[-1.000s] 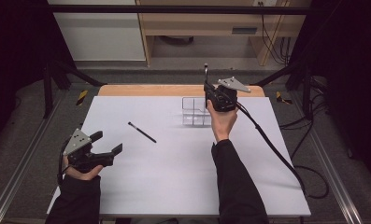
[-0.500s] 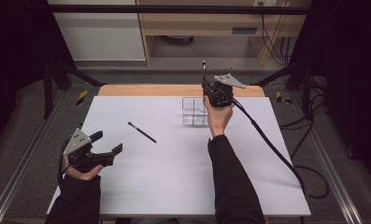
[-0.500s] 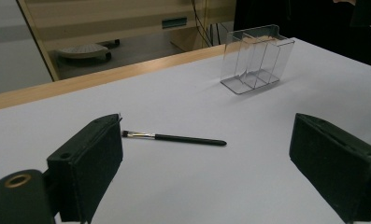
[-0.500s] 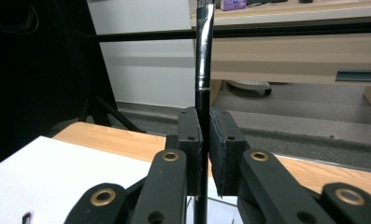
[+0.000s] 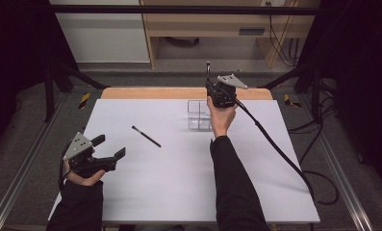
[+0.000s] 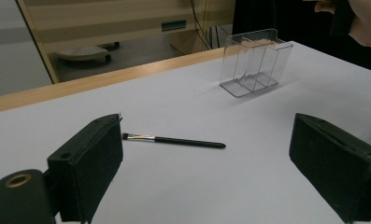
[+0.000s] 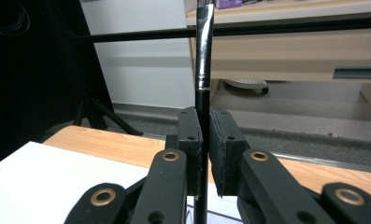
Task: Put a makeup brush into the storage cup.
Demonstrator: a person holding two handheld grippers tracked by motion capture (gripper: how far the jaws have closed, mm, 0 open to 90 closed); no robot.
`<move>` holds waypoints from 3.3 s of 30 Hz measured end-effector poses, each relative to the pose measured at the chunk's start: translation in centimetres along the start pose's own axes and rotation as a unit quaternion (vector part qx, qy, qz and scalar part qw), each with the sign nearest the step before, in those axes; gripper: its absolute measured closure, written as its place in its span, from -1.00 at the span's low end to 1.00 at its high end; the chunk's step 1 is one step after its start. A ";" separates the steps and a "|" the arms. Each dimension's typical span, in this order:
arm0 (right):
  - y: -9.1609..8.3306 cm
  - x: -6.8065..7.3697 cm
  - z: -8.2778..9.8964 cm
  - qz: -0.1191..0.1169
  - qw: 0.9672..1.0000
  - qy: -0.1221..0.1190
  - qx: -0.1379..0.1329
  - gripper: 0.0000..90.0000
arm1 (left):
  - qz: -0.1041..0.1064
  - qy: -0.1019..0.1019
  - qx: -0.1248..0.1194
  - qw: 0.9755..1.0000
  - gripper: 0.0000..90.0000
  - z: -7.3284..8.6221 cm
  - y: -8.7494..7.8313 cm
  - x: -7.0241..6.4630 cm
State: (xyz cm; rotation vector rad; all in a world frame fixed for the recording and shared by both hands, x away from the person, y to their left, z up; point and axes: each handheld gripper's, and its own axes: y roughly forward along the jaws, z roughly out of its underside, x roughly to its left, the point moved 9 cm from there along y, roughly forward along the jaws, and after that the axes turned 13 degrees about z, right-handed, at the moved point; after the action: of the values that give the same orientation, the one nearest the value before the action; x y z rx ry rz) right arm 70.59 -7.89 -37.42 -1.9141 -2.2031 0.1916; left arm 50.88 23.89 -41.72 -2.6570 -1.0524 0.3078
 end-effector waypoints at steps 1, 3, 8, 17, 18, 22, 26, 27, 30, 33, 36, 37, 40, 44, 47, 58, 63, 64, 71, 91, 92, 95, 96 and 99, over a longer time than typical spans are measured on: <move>0.1 0.0 0.1 0.000 1.000 -0.001 0.001 0.86 | 0.000 0.000 0.000 1.000 -0.79 0.0 0.0 0.0; 0.2 0.2 0.3 -0.002 1.000 -0.001 0.001 0.86 | 0.000 0.002 0.003 1.000 -0.79 0.1 0.0 0.0; 0.8 0.3 0.9 -0.002 1.000 -0.004 0.006 0.86 | 0.001 0.001 0.001 1.000 -0.79 0.0 0.1 -0.1; 1.4 0.8 2.2 -0.008 1.000 -0.008 0.017 0.86 | 0.000 0.002 0.002 1.000 -0.79 0.1 0.0 0.0; 1.4 0.9 2.4 -0.007 1.000 -0.010 0.019 0.86 | 0.000 0.002 0.002 1.000 -0.79 0.1 0.1 0.0; 1.5 0.7 2.8 -0.006 1.000 -0.008 0.026 0.86 | 0.001 0.002 0.003 1.000 -0.79 0.1 0.1 -0.1; 1.7 0.8 3.4 -0.008 0.999 -0.006 0.032 0.86 | 0.001 0.003 0.003 1.000 -0.79 0.0 0.0 0.0; 1.7 0.8 3.6 -0.008 0.999 -0.009 0.036 0.86 | 0.001 0.001 0.000 1.000 -0.79 0.0 0.0 -0.1; 1.8 0.8 4.1 -0.010 0.999 -0.003 0.040 0.86 | 0.001 0.004 0.004 1.000 -0.79 0.1 0.0 0.0; 1.8 0.7 4.5 -0.012 0.999 -0.006 0.043 0.86 | 0.001 0.002 0.004 1.000 -0.79 0.1 0.1 -0.1; 1.8 0.8 4.8 -0.013 0.999 -0.008 0.045 0.86 | 0.001 0.003 0.006 1.000 -0.79 0.2 0.2 -0.1; 1.8 0.8 4.9 -0.013 0.999 -0.006 0.046 0.86 | 0.001 0.003 0.005 1.000 -0.79 0.1 0.2 -0.2; 1.8 0.7 5.3 -0.011 0.999 -0.014 0.051 0.86 | 0.002 0.004 0.005 1.000 -0.79 0.1 0.3 -0.2; 1.9 0.5 5.8 -0.009 0.998 -0.018 0.056 0.86 | 0.002 0.003 0.006 1.000 -0.79 0.2 0.3 -0.2; 2.0 0.5 6.2 -0.011 0.998 -0.018 0.059 0.86 | 0.002 0.003 0.005 1.000 -0.79 0.2 0.3 -0.2; 1.9 0.2 7.4 -0.011 0.996 -0.024 0.080 0.86 | 0.002 0.005 0.007 1.000 -0.79 0.2 0.3 -0.2; 1.7 0.2 7.8 -0.012 0.995 -0.036 0.093 0.85 | 0.002 0.006 0.007 1.000 -0.79 0.1 0.3 -0.3; 1.5 0.3 7.8 -0.013 0.995 -0.037 0.094 0.82 | 0.002 0.006 0.007 1.000 -0.79 0.1 0.3 -0.3; 0.0 0.3 6.7 -0.024 0.996 -0.034 0.078 0.62 | 0.003 0.006 0.004 1.000 -0.79 0.0 0.3 -0.4; -7.2 0.7 4.2 -0.102 0.991 -0.061 0.059 -0.10 | -0.003 0.007 0.003 1.000 -0.79 -0.1 0.2 -0.3; -7.5 0.7 4.2 -0.106 0.991 -0.061 0.060 -0.15 | -0.003 0.007 0.003 1.000 -0.79 -0.1 0.2 -0.4; -8.1 0.6 4.3 -0.111 0.990 -0.068 0.057 -0.26 | -0.003 0.008 0.005 1.000 -0.79 0.0 0.2 -0.4; -8.3 0.5 4.3 -0.110 0.990 -0.074 0.051 -0.28 | -0.004 0.008 0.005 1.000 -0.79 0.0 0.2 -0.4; -9.1 0.2 4.3 -0.117 0.989 -0.077 0.043 -0.34 | -0.004 0.008 0.005 1.000 -0.79 0.0 0.2 -0.3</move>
State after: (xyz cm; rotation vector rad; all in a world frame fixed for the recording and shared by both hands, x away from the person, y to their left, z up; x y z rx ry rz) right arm 60.75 -8.80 -39.39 -1.6290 -2.4534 0.4003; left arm 50.77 23.50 -41.77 -2.6409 -1.0546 0.2901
